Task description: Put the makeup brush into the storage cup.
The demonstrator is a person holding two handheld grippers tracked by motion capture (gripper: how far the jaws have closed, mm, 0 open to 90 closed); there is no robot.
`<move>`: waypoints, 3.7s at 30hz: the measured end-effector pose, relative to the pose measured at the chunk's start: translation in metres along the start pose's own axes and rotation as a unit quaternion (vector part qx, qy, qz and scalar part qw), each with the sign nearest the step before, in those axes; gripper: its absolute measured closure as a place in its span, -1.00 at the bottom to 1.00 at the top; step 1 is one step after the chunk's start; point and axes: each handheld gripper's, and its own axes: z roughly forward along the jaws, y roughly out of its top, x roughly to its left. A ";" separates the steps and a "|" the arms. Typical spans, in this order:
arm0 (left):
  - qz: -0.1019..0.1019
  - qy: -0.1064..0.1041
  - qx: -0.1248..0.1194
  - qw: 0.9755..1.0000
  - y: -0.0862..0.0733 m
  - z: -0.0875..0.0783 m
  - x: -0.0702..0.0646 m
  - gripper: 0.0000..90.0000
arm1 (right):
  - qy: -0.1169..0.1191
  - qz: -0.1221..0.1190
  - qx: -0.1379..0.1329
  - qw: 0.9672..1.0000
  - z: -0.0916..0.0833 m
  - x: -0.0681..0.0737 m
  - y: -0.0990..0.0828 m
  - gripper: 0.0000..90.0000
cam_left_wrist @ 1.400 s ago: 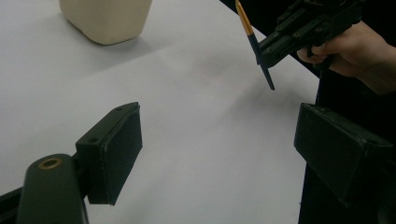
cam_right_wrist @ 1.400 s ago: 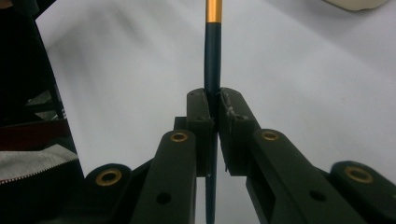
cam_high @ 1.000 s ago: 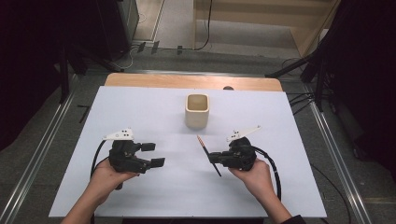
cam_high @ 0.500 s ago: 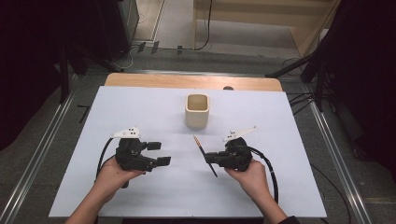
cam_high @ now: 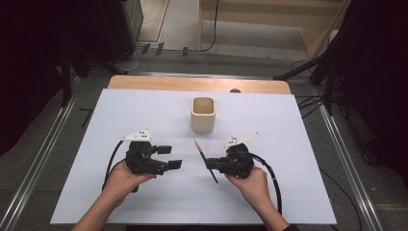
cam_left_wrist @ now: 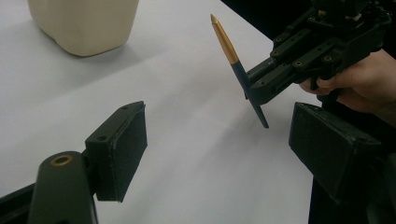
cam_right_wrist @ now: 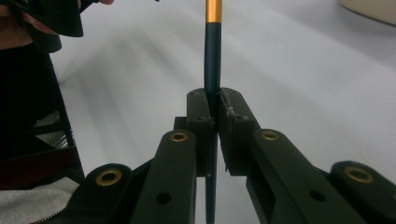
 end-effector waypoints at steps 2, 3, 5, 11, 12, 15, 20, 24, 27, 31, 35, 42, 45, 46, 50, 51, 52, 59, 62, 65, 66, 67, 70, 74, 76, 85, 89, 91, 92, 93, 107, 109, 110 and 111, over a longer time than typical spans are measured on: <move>-0.001 0.000 0.000 1.000 0.001 0.002 -0.001 -0.54 | 0.001 0.000 -0.002 1.000 0.002 0.001 0.001 0.88; -0.002 0.001 -0.001 1.000 0.001 0.003 -0.001 -0.54 | 0.000 0.000 0.000 1.000 0.003 0.002 0.001 0.87; -0.003 -0.001 -0.002 1.000 0.002 0.005 -0.002 -0.53 | 0.001 0.001 -0.001 1.000 0.005 0.003 0.001 0.87; -0.009 0.002 -0.006 1.000 0.004 0.011 -0.003 -0.51 | 0.000 0.005 -0.006 1.000 0.008 0.005 0.002 0.87; -0.010 0.002 -0.005 1.000 0.004 0.012 -0.003 -0.51 | -0.001 0.007 -0.007 1.000 0.008 0.006 0.002 0.87; -0.011 0.003 -0.007 1.000 0.005 0.015 -0.003 -0.51 | 0.001 0.010 -0.011 1.000 0.010 0.007 0.002 0.87; -0.017 0.007 -0.012 1.000 0.006 0.018 -0.003 -0.49 | 0.004 0.024 -0.020 0.999 0.014 0.009 0.002 0.87; -0.021 0.006 -0.013 1.000 0.006 0.020 -0.004 -0.47 | 0.004 0.027 -0.025 0.999 0.016 0.011 0.002 0.87; -0.023 0.006 -0.015 1.000 0.006 0.022 -0.005 -0.41 | 0.003 0.031 -0.027 0.999 0.018 0.013 0.002 0.87; -0.027 0.006 -0.021 0.999 0.007 0.025 -0.006 -0.36 | 0.003 0.035 -0.034 0.999 0.020 0.014 0.002 0.87; -0.030 0.007 -0.025 0.999 0.008 0.026 -0.005 -0.32 | 0.005 0.040 -0.040 0.998 0.022 0.015 0.002 0.87; -0.040 0.010 -0.036 0.998 0.009 0.028 -0.005 -0.17 | 0.006 0.043 -0.052 0.998 0.025 0.019 0.004 0.87; -0.045 0.011 -0.038 0.998 0.009 0.029 -0.004 -0.07 | 0.004 0.041 -0.054 0.998 0.026 0.020 0.004 0.87; -0.046 0.010 -0.040 0.998 0.009 0.029 -0.004 -0.03 | 0.005 0.043 -0.054 0.998 0.026 0.020 0.004 0.87; -0.059 0.001 -0.044 0.997 0.009 0.030 -0.004 0.14 | 0.006 0.045 -0.057 0.997 0.027 0.021 0.003 0.87; -0.059 0.002 -0.043 0.997 0.009 0.031 -0.004 0.20 | 0.005 0.045 -0.058 0.997 0.028 0.021 0.003 0.87; -0.060 0.001 -0.044 0.997 0.010 0.031 -0.004 0.22 | 0.004 0.043 -0.059 0.997 0.028 0.021 0.003 0.87; -0.081 -0.005 -0.044 0.996 0.009 0.035 -0.002 0.37 | 0.003 0.042 -0.064 0.997 0.030 0.023 0.002 0.87; -0.091 -0.006 -0.046 0.995 0.008 0.035 -0.001 0.43 | 0.002 0.043 -0.065 0.997 0.031 0.023 0.002 0.87; -0.098 -0.011 -0.049 0.994 0.008 0.034 0.000 0.48 | 0.000 0.041 -0.065 0.997 0.033 0.024 0.001 0.87; -0.099 -0.012 -0.048 0.994 0.008 0.034 0.000 0.50 | 0.000 0.042 -0.065 0.997 0.033 0.024 0.001 0.87; -0.100 -0.013 -0.048 0.994 0.008 0.034 0.000 0.52 | 0.001 0.044 -0.065 0.997 0.033 0.024 0.001 0.87; -0.104 -0.015 -0.045 0.993 0.007 0.035 0.000 0.60 | -0.001 0.042 -0.066 0.997 0.034 0.024 0.000 0.87; -0.108 -0.019 -0.043 0.993 0.007 0.036 0.000 0.70 | 0.000 0.042 -0.065 0.997 0.035 0.024 0.000 0.87; -0.108 -0.022 -0.040 0.993 0.007 0.036 0.001 0.73 | 0.000 0.041 -0.065 0.997 0.035 0.024 0.000 0.87; -0.118 -0.027 -0.040 0.992 0.006 0.035 0.002 0.85 | 0.000 0.041 -0.067 0.997 0.034 0.025 0.000 0.87; -0.122 -0.030 -0.042 0.991 0.006 0.035 0.003 0.87 | 0.001 0.041 -0.068 0.997 0.034 0.024 0.000 0.87; -0.124 -0.031 -0.040 0.991 0.006 0.035 0.003 0.87 | 0.002 0.041 -0.068 0.997 0.034 0.024 0.000 0.87; -0.124 -0.031 -0.039 0.991 0.007 0.035 0.003 0.87 | 0.002 0.041 -0.067 0.997 0.034 0.024 0.000 0.87; -0.123 -0.033 -0.039 0.991 0.007 0.035 0.003 0.87 | 0.003 0.040 -0.067 0.997 0.034 0.024 0.000 0.87; -0.111 -0.040 -0.031 0.992 0.010 0.030 0.004 0.87 | 0.020 0.026 -0.073 0.997 0.031 0.021 0.000 0.51; -0.110 -0.047 -0.031 0.992 0.011 0.029 0.004 0.87 | 0.036 0.023 -0.075 0.996 0.029 0.020 0.001 0.40; -0.106 -0.048 -0.032 0.993 0.011 0.029 0.004 0.87 | 0.044 0.021 -0.076 0.996 0.029 0.019 0.002 0.36; -0.101 -0.053 -0.031 0.993 0.012 0.028 0.003 0.87 | 0.053 0.017 -0.078 0.995 0.028 0.018 0.002 0.33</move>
